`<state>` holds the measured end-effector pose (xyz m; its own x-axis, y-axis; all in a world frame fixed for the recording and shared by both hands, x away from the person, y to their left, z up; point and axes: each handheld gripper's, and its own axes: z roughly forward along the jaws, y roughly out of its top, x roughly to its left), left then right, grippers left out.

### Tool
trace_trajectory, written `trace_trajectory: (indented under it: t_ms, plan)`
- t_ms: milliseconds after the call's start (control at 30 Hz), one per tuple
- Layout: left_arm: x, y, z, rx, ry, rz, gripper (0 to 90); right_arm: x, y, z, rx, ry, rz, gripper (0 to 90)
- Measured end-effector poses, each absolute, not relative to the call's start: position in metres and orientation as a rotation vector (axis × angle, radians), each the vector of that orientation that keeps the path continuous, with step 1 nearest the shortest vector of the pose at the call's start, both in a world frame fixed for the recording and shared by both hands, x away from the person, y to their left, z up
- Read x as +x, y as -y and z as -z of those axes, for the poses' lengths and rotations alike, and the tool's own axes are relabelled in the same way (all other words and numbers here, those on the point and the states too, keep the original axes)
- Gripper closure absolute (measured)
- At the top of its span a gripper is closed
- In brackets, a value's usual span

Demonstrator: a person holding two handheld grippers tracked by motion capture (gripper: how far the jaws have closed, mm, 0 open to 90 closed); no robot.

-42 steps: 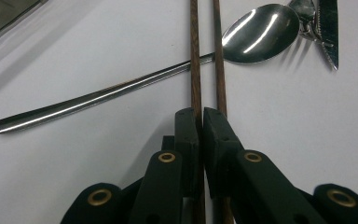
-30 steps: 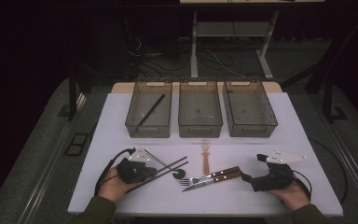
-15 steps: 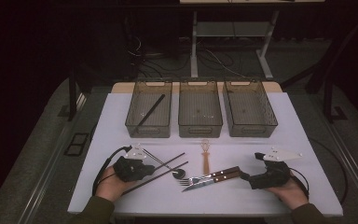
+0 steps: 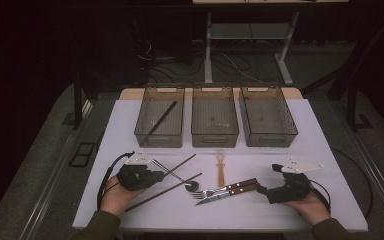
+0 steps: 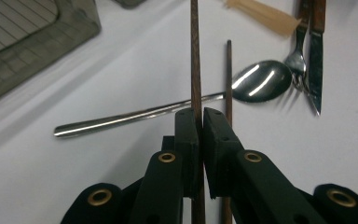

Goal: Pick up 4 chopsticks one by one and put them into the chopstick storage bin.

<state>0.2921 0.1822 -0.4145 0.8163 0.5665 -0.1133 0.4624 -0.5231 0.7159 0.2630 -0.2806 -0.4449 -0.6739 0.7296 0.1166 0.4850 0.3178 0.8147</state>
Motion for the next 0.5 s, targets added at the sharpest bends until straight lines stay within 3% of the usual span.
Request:
trace_trajectory:
  t_ms: [500]
  plan:
    - [0.302, -0.185, 0.401, 2.116, -0.794, -0.219, 85.2, 0.263, 0.281, 0.445, 1.102, -2.318, -1.282, 1.5]
